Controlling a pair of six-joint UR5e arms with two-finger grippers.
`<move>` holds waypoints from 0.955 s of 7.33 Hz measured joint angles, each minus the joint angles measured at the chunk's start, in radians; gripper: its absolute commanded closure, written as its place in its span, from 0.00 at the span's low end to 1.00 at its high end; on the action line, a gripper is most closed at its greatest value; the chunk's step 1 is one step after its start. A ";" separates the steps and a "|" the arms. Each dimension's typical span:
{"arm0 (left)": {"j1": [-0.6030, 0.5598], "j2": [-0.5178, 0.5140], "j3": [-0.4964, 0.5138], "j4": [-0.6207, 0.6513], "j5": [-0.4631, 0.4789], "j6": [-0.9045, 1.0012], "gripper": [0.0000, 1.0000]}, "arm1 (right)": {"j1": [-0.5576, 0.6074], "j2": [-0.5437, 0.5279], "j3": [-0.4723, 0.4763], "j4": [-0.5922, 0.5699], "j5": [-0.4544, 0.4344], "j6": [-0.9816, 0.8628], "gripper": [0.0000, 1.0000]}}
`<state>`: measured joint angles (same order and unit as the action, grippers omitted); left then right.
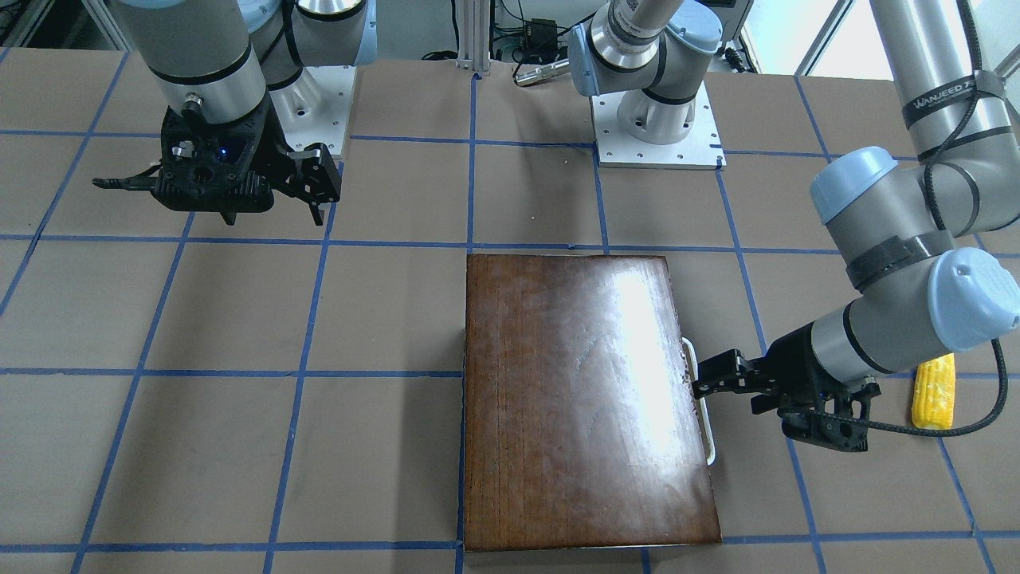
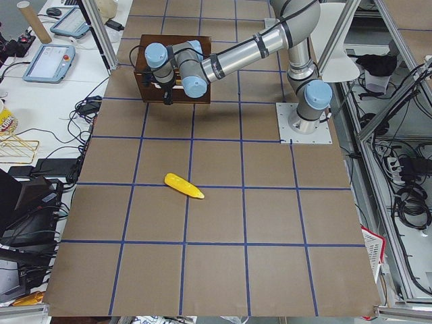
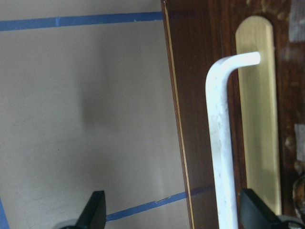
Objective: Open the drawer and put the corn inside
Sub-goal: 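Close the left gripper around the white drawer handle, then pull the drawer outward with the left gripper, away from the cabinet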
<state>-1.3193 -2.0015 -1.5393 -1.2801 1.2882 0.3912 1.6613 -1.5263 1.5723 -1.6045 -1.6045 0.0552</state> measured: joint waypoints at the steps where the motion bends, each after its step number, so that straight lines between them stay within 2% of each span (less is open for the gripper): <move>1: 0.000 -0.003 0.000 0.001 -0.001 0.000 0.00 | 0.000 0.000 0.000 0.000 0.000 0.000 0.00; 7: 0.007 -0.026 0.007 0.019 0.002 -0.001 0.00 | 0.000 0.000 0.000 0.000 0.000 0.000 0.00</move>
<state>-1.3122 -2.0276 -1.5318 -1.2611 1.2897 0.3900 1.6613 -1.5263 1.5723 -1.6045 -1.6046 0.0552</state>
